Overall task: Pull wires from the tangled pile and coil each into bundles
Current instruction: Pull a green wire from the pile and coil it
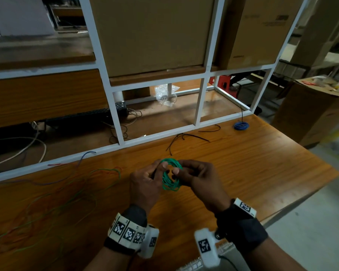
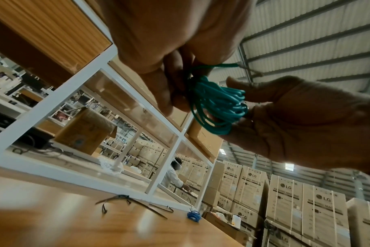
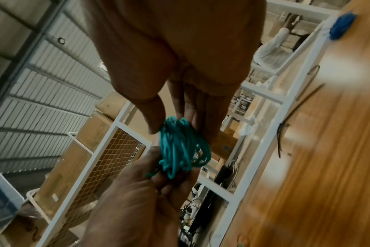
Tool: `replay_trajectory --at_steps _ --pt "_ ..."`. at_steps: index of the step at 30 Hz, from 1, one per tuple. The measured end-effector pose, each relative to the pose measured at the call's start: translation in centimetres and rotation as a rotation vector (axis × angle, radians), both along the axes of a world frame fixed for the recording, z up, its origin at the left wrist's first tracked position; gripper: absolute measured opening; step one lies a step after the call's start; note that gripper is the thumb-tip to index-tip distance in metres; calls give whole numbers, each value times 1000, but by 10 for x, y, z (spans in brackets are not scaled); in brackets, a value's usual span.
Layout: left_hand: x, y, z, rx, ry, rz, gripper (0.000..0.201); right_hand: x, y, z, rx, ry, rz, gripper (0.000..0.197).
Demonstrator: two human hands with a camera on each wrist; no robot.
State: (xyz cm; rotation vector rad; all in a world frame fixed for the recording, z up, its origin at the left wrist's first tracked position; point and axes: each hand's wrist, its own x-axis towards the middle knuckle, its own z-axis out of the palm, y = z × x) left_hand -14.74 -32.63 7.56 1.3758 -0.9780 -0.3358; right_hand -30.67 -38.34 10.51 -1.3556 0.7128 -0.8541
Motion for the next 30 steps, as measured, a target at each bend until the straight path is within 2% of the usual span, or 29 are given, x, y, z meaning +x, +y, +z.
replay_trajectory --at_steps 5,8,10,13,15,19,20,23,24,27,30 --pt "0 12 -15 51 163 -59 11 9 3 -11 -38 19 -82 17" --pt "5 20 -25 120 189 -103 39 13 7 -12 -39 46 -106 19" --pt "4 26 -22 137 195 -164 46 19 12 -12 5 1 -142 19" --pt "6 28 -13 147 409 -265 55 28 20 -15 125 -95 -168 17" --pt "12 26 -9 167 482 -308 49 30 24 -21 177 -128 -174 20" --pt "27 18 -13 236 436 -333 31 25 26 -32 204 -113 -112 26" --pt "29 15 -16 249 403 -340 30 23 23 -33 176 -68 -103 29" --pt "28 8 -21 303 262 -374 27 12 14 -37 59 143 -127 54" --pt "28 7 -20 308 214 -379 27 10 11 -35 48 174 -117 55" --pt "21 -5 -18 303 198 -388 26 0 -4 -30 66 124 -17 36" --pt "12 -23 -19 297 323 -321 22 -1 -33 -32 90 111 -13 28"
